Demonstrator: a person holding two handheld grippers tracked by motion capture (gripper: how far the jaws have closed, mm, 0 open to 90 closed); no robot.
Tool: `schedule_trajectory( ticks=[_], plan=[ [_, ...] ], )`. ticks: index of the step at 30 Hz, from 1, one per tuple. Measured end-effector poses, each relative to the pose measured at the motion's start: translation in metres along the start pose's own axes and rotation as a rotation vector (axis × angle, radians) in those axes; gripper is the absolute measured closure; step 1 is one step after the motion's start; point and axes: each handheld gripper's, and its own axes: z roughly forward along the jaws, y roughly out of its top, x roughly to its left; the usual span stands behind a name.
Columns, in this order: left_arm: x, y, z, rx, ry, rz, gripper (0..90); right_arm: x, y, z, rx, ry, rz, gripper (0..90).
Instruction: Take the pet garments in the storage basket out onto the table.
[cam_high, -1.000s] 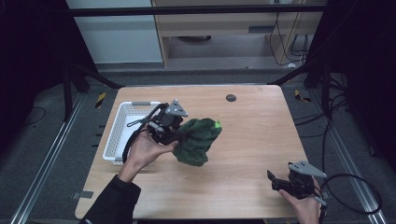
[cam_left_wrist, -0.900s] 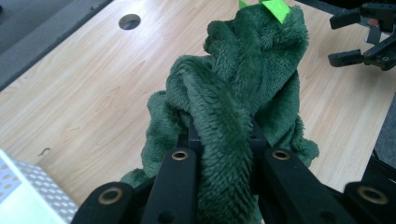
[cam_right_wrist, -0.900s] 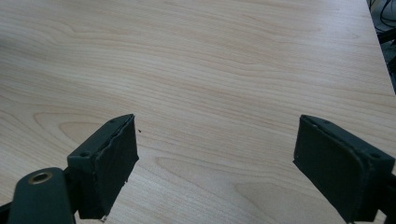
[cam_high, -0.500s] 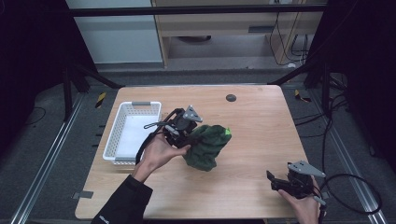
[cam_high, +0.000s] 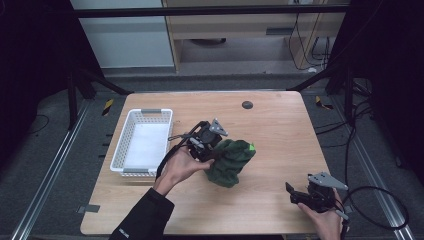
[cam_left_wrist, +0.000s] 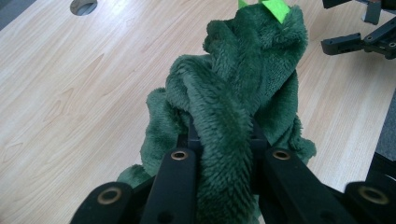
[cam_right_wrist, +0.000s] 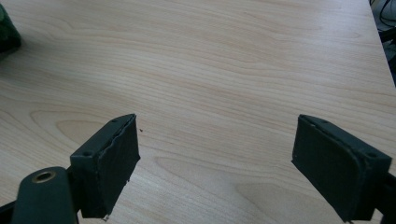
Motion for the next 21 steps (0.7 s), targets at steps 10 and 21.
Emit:
schedule_trajectory(
  ticks=[10, 21],
  plan=[
    [0.001, -0.010, 0.024, 0.031, -0.028, -0.010, 78.9, 0.001, 0.000, 0.001, 0.002, 0.002, -0.002, 14.5],
    [0.002, -0.022, 0.040, 0.070, -0.057, -0.003, 77.0, 0.001, -0.001, 0.001, 0.007, 0.008, -0.003, 14.4]
  ],
)
